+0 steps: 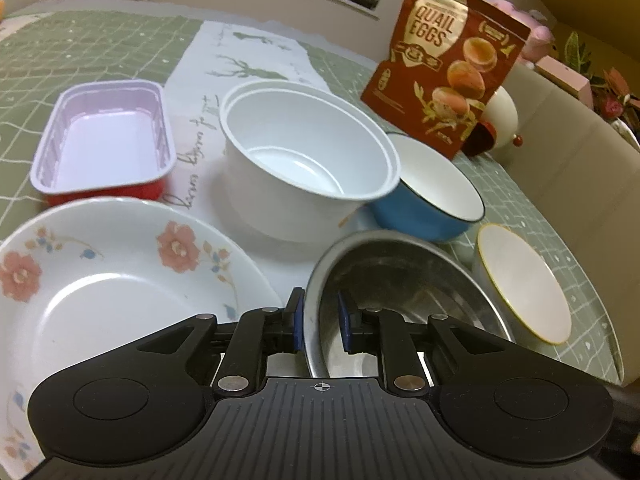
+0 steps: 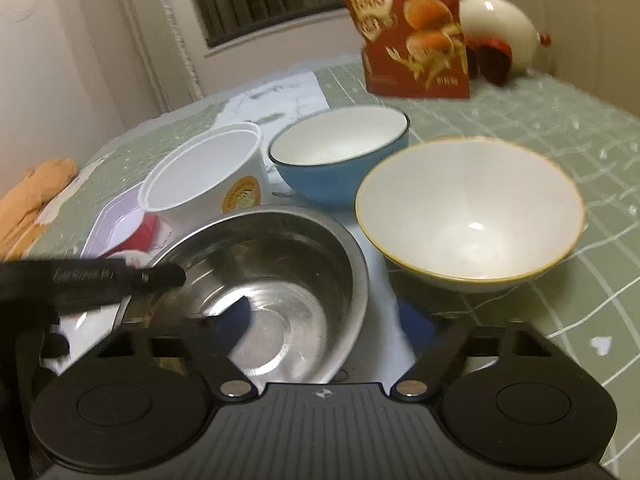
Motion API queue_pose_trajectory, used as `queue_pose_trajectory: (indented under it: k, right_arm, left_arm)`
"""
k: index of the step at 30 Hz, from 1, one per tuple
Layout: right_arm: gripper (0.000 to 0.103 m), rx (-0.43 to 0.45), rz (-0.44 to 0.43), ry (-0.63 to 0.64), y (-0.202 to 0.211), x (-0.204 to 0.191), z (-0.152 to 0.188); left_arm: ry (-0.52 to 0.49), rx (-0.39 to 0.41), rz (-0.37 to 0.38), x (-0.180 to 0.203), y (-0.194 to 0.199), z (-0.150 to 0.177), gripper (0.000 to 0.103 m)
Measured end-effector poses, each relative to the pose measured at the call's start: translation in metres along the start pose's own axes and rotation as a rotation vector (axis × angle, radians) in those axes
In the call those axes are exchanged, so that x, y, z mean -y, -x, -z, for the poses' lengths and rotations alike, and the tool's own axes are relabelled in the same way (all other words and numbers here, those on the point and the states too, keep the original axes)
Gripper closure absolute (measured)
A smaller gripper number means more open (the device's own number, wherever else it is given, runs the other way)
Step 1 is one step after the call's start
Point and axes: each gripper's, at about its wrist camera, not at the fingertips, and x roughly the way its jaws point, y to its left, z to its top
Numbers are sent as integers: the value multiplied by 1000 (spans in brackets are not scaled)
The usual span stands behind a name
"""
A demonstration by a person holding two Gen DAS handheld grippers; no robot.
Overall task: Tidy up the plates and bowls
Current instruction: 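Move both grippers to the stainless steel bowl rim and close on it, then lift the steel bowl with both grippers and lower it onto the floral plate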
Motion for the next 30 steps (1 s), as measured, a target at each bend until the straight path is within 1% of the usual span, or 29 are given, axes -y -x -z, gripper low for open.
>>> queue_pose_trajectory:
  k: [2,3,4,6,10,13,16,19,21,24,26,30]
  right_arm:
    - [49,-12,9,-18,-5,1,-2]
    - [51,-12,20,-21,-5,0,-2]
    - [51,-1,43,-24,-3,-4,-1]
    - [51,29,68,-24,5,-9,1]
    - [50,81,28,-18,31,-27,-4]
    - [50,87,-10,8,36,-50,-9]
    - [50,67,-53,53,29,-76,-8]
    - [50,28,-93,103,12,-105,-6]
    - [50,0,-116,132,0,-121,-7]
    - [50,-28,-121,173,-12,-144,0]
    - [50,-46,-120,192,-21,-155,2]
    - [50,-75,-117,224,-35,-166,7]
  left_arm:
    - [7,-5,29,1,2,3,83]
    - [14,-9,46,0,6,5,83]
    - [18,-9,62,0,9,6,83]
    - [37,14,97,-4,21,6,83]
    - [79,93,127,-16,57,4,81]
    - [102,141,87,-31,83,4,80]
    - [138,179,25,-53,102,8,80]
    - [157,194,-51,-75,112,15,80]
    - [191,192,-83,-91,115,18,80]
    - [219,199,-106,-108,117,20,80]
    - [222,207,-115,-116,120,21,80]
    - [215,209,-122,-127,120,23,81]
